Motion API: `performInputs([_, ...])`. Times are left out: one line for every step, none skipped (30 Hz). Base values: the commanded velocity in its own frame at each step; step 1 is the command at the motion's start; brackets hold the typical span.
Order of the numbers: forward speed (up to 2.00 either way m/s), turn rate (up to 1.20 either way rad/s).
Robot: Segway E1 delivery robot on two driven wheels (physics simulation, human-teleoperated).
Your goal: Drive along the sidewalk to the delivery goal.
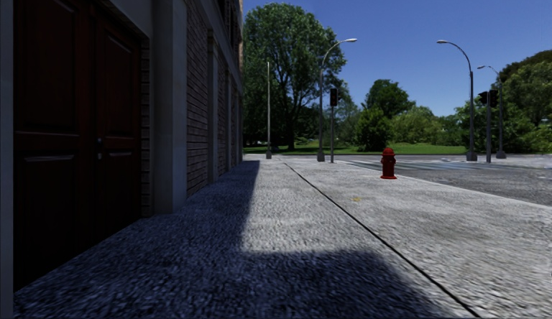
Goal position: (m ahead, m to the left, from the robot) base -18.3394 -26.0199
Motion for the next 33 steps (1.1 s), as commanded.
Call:
performInputs([2.00,-0.57])
performInputs([2.00,0.00])
performInputs([2.00,0.00])
performInputs([2.00,0.00])
performInputs([2.00,0.00])
performInputs([2.00,0.00])
performInputs([2.00,0.00])
performInputs([2.00,0.00])
performInputs([2.00,0.00])
performInputs([2.00,0.00])
performInputs([2.00,0.00])
performInputs([2.00,0.00])
performInputs([2.00,0.00])
performInputs([2.00,0.00])
performInputs([2.00,0.00])
performInputs([2.00,0.00])
performInputs([2.00,0.00])
performInputs([2.00,0.00])
performInputs([2.00,0.00])
performInputs([2.00,0.00])
performInputs([2.00,0.00])
performInputs([2.00,0.00])
performInputs([2.00,0.00])
performInputs([2.00,0.00])
performInputs([2.00,0.00])
performInputs([2.00,0.00])
performInputs([2.00,0.00])
performInputs([2.00,0.00])
performInputs([2.00,0.00])
performInputs([2.00,0.00])
performInputs([2.00,0.00])
performInputs([2.00,0.00])
performInputs([2.00,0.00])
